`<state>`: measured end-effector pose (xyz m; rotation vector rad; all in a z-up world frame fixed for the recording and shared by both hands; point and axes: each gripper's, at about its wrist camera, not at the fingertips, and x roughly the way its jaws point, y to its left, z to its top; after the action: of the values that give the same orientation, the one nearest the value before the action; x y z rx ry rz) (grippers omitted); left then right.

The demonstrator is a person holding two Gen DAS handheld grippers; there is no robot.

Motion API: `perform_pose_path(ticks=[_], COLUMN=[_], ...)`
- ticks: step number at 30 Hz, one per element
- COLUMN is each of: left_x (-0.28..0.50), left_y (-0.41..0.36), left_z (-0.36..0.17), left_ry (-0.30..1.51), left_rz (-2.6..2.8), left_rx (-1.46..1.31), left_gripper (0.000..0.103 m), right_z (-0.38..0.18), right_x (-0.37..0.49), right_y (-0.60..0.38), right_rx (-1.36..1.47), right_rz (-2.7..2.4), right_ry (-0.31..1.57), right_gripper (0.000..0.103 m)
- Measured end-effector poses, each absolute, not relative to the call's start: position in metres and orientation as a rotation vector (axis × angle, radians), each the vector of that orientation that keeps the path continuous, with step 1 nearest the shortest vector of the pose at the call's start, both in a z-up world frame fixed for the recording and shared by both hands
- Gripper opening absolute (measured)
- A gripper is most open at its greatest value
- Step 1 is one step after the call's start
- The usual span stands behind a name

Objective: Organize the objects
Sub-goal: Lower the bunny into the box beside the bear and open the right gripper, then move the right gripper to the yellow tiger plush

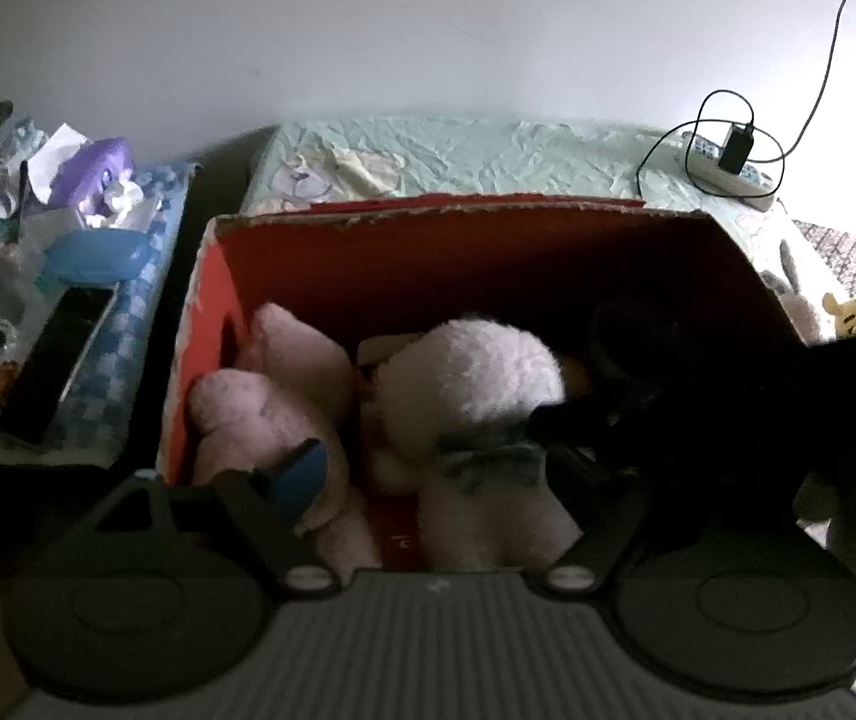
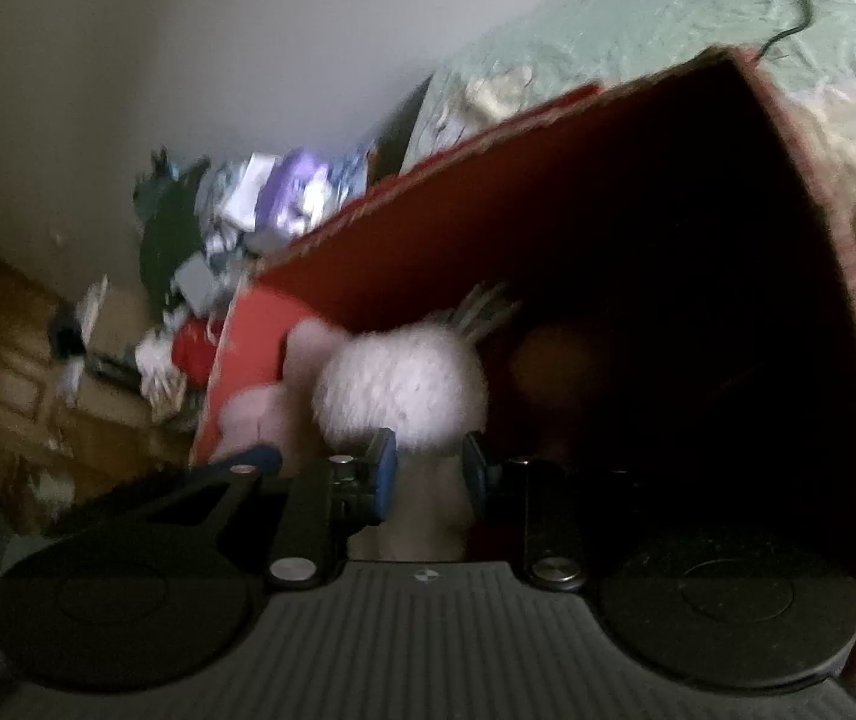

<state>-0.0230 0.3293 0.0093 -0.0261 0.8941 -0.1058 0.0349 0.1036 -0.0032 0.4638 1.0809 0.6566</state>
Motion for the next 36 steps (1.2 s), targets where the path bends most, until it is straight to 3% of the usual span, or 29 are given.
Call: perform_pose_path(ticks=[8,25,32,34,36], left_x=[-0.023,-0.038,-0.044,-0.045,-0.045], left_y=[0.331,0.28,0.227,0.212,0.193], left_z=[0.012,0.068,0.071,0.071,0.071], left_ry=[0.893,0.746,0.743,0.753,0.762], left_rz=[-0.082,-0.219,-0.356,-0.4,-0.445], left_rx=[-0.009,0.017,0.059,0.062,0.062], left_gripper=[0.081,0.082,0.084,0.086,0.09], right_z=[-0.009,0.038,0.031,0.027,0.022], right_x=[0.034,-0.022,-0.053,-0.062,-0.069], right_y=[0.099,0.022,-0.044,-0.065,-0.088], right_rx=[0.519,0.506,0.558,0.588,0.617], right_rz=[0.689,0.646,0.499,0.444,0.374], right_ry=[1.101,0.607,0.53,0.529,0.534], right_gripper=[0.023,0.032,0.033,0.04,0.041])
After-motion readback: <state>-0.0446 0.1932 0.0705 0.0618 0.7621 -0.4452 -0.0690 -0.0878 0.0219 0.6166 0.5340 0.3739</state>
